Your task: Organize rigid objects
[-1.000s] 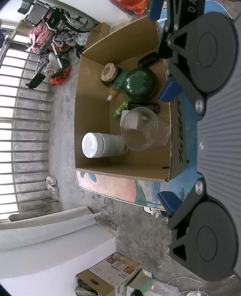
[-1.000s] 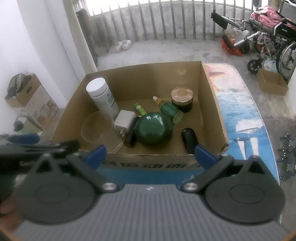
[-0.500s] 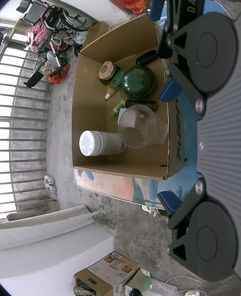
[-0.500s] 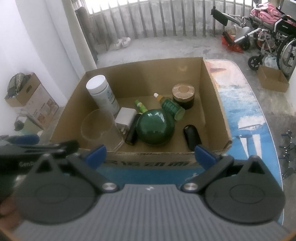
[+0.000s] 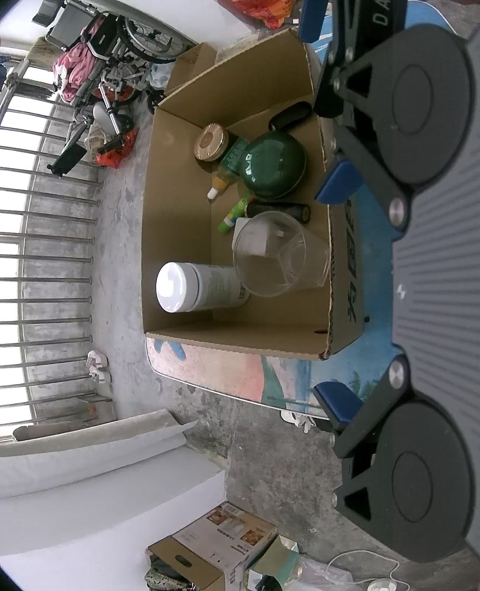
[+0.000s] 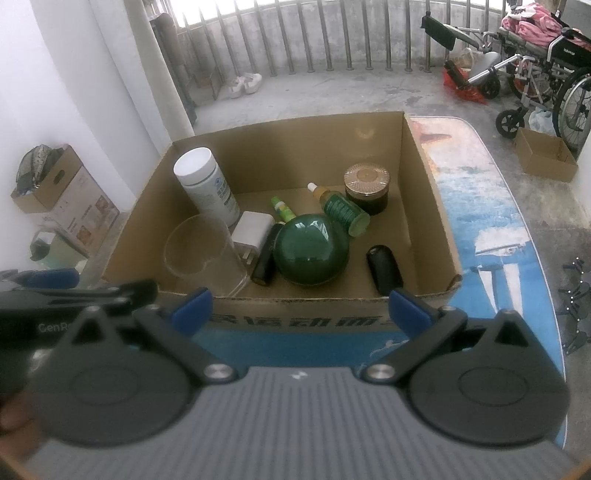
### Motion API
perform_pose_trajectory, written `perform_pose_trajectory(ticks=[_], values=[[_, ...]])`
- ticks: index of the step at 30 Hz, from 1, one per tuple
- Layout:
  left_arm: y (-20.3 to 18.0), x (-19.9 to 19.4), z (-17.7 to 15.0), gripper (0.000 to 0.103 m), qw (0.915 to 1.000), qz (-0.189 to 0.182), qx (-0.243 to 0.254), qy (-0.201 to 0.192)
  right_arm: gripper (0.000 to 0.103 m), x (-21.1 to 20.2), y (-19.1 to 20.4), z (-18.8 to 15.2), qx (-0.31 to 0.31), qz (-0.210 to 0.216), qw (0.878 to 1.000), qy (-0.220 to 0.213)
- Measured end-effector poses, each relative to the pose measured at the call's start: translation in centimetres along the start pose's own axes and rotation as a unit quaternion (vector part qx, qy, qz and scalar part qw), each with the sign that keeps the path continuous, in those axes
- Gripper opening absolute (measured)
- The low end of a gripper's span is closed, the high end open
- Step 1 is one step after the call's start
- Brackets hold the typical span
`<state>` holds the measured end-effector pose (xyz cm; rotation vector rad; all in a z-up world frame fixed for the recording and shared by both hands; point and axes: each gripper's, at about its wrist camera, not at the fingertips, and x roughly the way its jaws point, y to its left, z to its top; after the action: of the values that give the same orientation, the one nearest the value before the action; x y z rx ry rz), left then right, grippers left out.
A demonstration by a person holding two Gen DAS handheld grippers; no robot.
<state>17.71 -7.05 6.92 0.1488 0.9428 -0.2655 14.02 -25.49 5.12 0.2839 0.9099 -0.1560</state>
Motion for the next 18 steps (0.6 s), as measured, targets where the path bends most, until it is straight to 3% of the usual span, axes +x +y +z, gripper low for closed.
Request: perform_pose_trajectory(ticks=[18], values=[[-0.01, -0.11, -0.11, 0.103, 1.0000, -0.002, -0.001, 0.002, 0.102, -0.03, -0.03, -0.01, 0.000, 0.000, 1.000, 0.001]])
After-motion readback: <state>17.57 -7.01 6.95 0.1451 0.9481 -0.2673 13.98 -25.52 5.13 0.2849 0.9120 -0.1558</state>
